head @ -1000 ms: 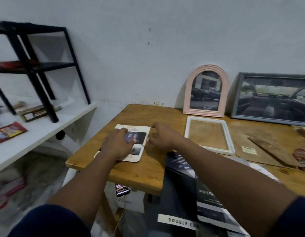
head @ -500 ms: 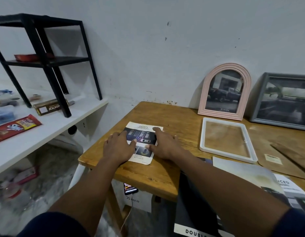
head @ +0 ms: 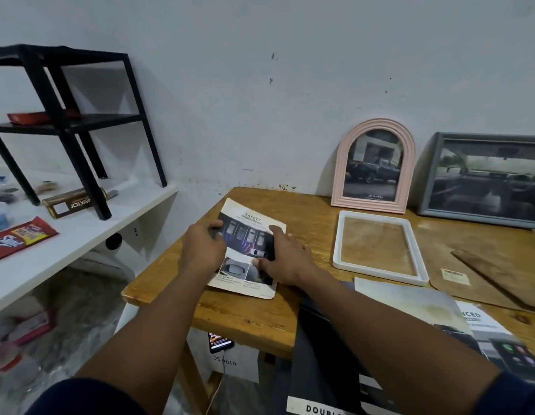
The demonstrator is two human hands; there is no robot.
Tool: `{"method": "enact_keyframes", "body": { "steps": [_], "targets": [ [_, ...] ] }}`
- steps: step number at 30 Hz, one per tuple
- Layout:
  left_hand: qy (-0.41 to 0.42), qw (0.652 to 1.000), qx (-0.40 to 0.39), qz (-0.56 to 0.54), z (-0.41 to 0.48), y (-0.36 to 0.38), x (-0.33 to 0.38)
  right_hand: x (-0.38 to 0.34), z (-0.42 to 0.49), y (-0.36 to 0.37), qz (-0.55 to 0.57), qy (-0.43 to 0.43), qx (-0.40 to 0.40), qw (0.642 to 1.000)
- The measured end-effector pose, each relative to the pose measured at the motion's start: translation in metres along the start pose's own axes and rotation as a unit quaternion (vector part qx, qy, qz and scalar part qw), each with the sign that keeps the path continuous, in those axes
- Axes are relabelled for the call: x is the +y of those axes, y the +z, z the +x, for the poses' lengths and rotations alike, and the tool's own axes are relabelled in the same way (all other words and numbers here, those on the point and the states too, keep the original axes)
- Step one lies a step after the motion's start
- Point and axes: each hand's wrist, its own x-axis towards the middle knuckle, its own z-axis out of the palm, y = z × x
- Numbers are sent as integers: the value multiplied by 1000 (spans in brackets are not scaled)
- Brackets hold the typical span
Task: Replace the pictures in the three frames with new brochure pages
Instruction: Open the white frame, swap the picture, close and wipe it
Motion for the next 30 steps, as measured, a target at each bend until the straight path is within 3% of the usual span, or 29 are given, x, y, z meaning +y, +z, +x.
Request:
{"method": "enact_keyframes", "body": {
  "steps": [6, 10, 14, 20, 25, 30],
  "targets": [
    [-27, 982, -29, -186, 5, 22, 48, 13, -3, -52, 140, -32, 121, 982],
    [-17, 970, -96, -221, -2, 66, 86, 43, -11, -104, 78, 0, 186, 979],
    [-10, 956, -182, -228, -20, 121, 122, 90, -28, -149, 34, 62, 200, 977],
    [89, 953, -277, -81, -44, 176, 128, 155, -40, -160, -15, 141, 168, 976],
    [208, 926, -285, 134, -44, 186, 109, 178, -31, -135, -69, 134, 123, 981],
    [235, 908, -306, 162, -39, 187, 98, 190, -29, -123, -127, 122, 121, 977]
  ]
}}
